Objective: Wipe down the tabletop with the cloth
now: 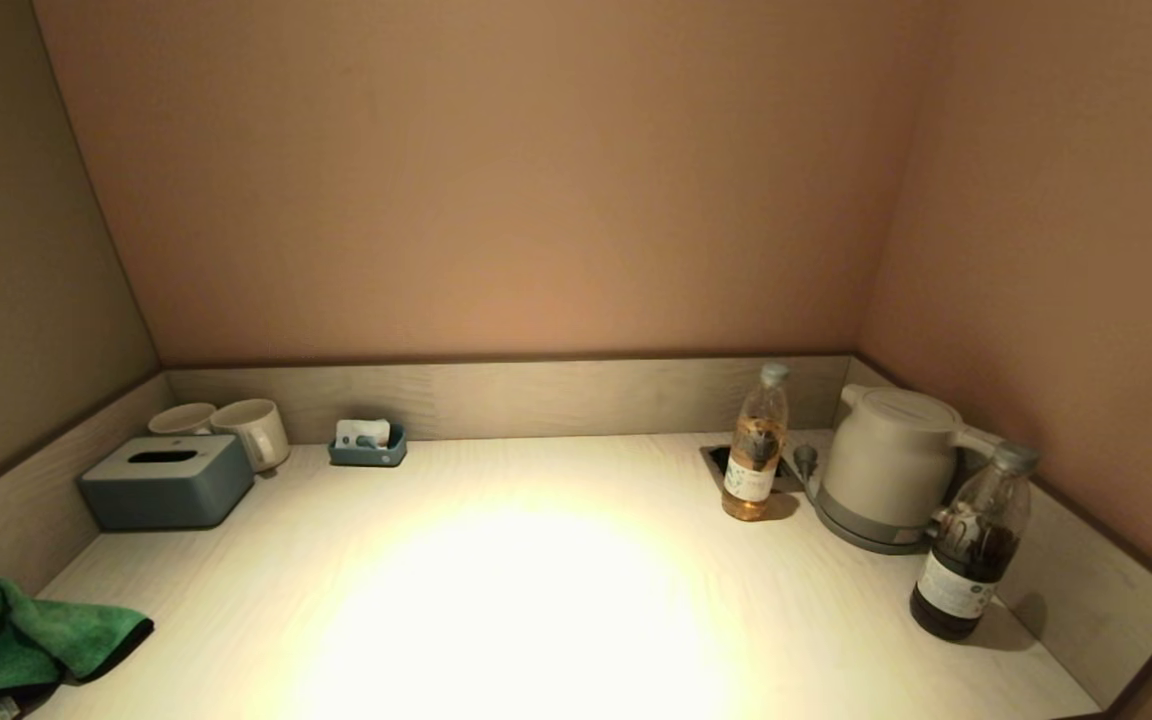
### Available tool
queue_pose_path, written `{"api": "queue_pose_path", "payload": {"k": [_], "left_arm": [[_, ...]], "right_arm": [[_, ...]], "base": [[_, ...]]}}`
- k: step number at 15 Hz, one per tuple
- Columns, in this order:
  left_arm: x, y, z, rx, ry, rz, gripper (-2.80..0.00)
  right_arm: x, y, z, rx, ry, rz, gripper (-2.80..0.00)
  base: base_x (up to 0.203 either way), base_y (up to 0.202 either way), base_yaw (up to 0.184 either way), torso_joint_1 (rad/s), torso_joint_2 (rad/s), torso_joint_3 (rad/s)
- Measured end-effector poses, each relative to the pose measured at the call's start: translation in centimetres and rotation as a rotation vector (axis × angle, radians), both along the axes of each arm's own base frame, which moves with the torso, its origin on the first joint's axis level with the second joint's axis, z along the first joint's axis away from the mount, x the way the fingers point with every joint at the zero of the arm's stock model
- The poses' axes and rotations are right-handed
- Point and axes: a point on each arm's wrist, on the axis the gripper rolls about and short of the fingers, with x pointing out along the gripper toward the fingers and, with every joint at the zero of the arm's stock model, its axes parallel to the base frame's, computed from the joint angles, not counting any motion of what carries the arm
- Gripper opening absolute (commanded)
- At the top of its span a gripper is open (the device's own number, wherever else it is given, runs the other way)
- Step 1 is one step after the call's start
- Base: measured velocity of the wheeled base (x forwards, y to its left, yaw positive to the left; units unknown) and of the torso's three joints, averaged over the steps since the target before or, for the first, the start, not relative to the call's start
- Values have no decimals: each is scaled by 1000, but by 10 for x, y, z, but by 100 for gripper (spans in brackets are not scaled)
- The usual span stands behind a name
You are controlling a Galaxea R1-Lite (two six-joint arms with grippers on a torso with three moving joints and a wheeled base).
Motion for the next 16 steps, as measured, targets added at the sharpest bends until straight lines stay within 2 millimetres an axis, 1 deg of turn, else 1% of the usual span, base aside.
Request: {"api": "queue_pose_path", "payload": {"k": [2,4,6,9,11,16], "left_arm": [[-16,3,-11,-4,-35,45,-280],[-26,4,-19,-5,-65,83,-280],[-36,4,-32,-5,-92,136,-280],[-40,5,-66,-9,-65,236,-280],[-41,5,-80,-18,-54,249,-280],[-45,5,-89,-37,-69,252,-280]], "right_arm": [[0,0,0,0,0,0,-280],[0,0,0,0,0,0,-280],[0,0,0,0,0,0,-280],[0,0,0,0,0,0,-280],[0,0,0,0,0,0,-280],[0,0,0,0,0,-1,-280]], "base": [[0,0,0,0,0,0],[0,0,0,0,0,0],[0,0,0,0,0,0],[0,0,0,0,0,0],[0,0,0,0,0,0],[0,0,0,0,0,0]]}}
